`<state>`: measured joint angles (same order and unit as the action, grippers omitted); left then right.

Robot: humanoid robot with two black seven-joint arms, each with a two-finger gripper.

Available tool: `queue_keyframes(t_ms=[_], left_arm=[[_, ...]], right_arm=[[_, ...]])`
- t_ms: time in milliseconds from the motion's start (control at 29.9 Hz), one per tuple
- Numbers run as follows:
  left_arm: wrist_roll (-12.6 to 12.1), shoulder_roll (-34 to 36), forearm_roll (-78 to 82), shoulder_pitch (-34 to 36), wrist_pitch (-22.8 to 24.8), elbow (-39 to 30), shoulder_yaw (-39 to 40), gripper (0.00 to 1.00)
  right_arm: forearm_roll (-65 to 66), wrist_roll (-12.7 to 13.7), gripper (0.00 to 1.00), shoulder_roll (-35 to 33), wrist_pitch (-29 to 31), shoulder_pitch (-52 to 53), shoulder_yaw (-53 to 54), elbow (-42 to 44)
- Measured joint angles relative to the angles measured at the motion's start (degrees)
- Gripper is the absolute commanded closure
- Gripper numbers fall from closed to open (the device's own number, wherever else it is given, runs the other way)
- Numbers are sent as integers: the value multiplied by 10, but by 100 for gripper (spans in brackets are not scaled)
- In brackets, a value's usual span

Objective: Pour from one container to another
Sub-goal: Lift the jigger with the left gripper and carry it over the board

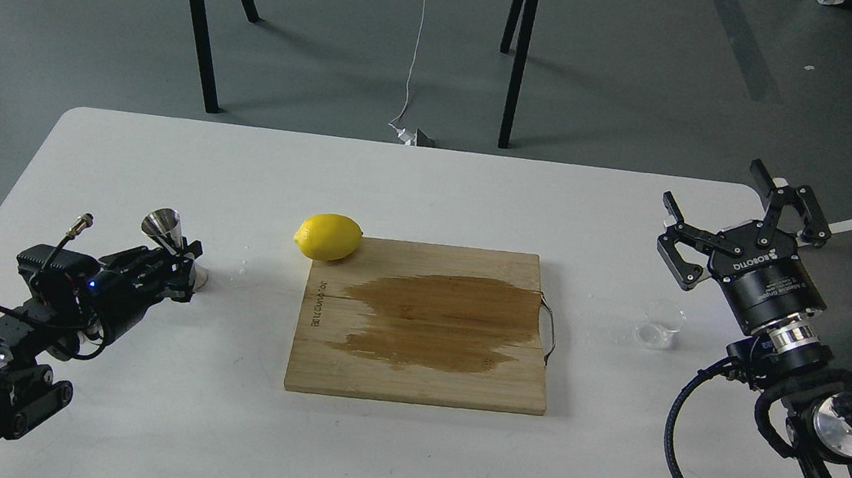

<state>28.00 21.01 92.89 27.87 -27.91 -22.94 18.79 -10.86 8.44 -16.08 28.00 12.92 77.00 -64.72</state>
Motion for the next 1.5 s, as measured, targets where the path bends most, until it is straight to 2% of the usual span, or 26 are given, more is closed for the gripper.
queue_keyframes(t_ms=[368,501,601,735,1002,1236,1504], left_arm=[[0,23,0,24,-1,-27,0,93],[0,71,-2,61,5,-85,1,93],[0,112,-4,101,32,-143,4,93],[0,127,-4,149,64,-197,5,93],[0,96,-1,206,80,-232,1,93],[0,32,39,203,79,-232,-12,92],[0,13,63,196,74,-253,-69,92]], right_arm=[[1,0,1,0,0,1,0,1],[0,0,1,-17,0,6,-2,7],[0,1,1,-37,0,8,-3,17],[-7,1,1,-73,0,9,-10,21],[-18,2,1,-105,0,1,-28,26],[-45,1,1,-95,0,5,-39,20],[-75,-10,1,-76,0,5,-34,24]])
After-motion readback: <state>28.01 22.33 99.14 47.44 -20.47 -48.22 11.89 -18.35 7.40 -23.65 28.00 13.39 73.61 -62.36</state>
